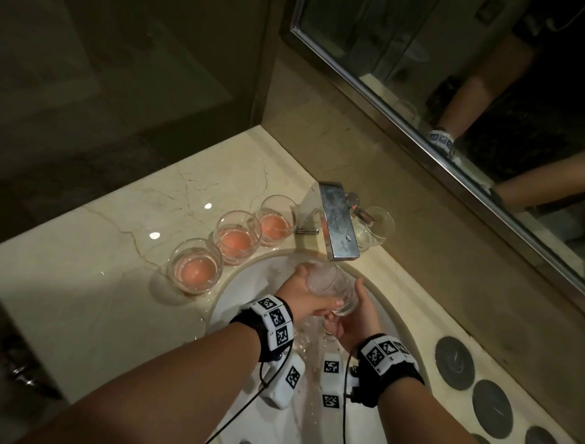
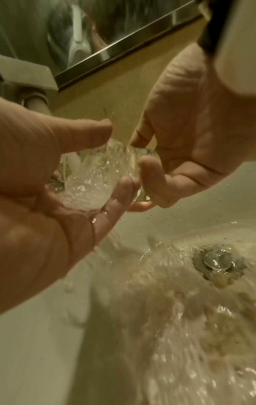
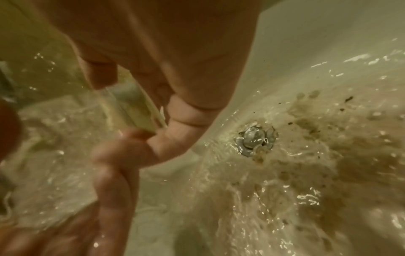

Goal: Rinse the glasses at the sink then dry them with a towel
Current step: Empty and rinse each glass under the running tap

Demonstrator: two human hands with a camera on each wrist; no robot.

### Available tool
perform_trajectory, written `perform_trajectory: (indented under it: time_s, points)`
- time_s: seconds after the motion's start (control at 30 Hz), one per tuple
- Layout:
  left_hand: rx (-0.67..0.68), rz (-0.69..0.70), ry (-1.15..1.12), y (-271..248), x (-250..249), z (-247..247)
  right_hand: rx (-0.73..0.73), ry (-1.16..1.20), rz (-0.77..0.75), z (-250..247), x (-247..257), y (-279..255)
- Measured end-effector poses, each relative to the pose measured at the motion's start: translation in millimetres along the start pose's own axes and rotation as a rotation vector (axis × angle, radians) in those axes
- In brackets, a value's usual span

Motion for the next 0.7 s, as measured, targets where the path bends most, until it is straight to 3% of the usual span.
perform_trajectory:
  time_s: [0.1, 0.27, 0.37, 0.57, 0.7]
  points:
    - [-0.028, -0.006, -0.013, 1.7, 2.7, -4.0, 0.028, 0.057, 0.008, 2.3, 2.0, 0.5]
    - [0.042, 0.003, 0.047, -1.7, -3.4, 1.2, 0.014, -0.011, -0.028, -5.3, 0.8, 2.2]
    - [-0.006, -0.001, 0.016, -0.4, -0.5, -0.9, 0.061, 0.017, 0.014, 0.6, 3.3, -0.7]
    - [0.012, -0.027, -0.031, -1.2, 0.6, -1.8, -0.011, -0.065, -0.002, -2.3, 2.5, 3.5]
    - [-0.058, -0.039, -0.042, 0.5, 1.8, -6.8, -0.032, 0.0, 0.008, 1.5, 3.8, 3.4]
Point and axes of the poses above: each hand's wrist, its own y-axis towards the middle knuckle, its own z-axis out of the palm, x = y × z, the point moved 3 cm from there along y, towards the middle knuckle, and after that the axes turned 12 degrees about z, right-handed, at the moved point
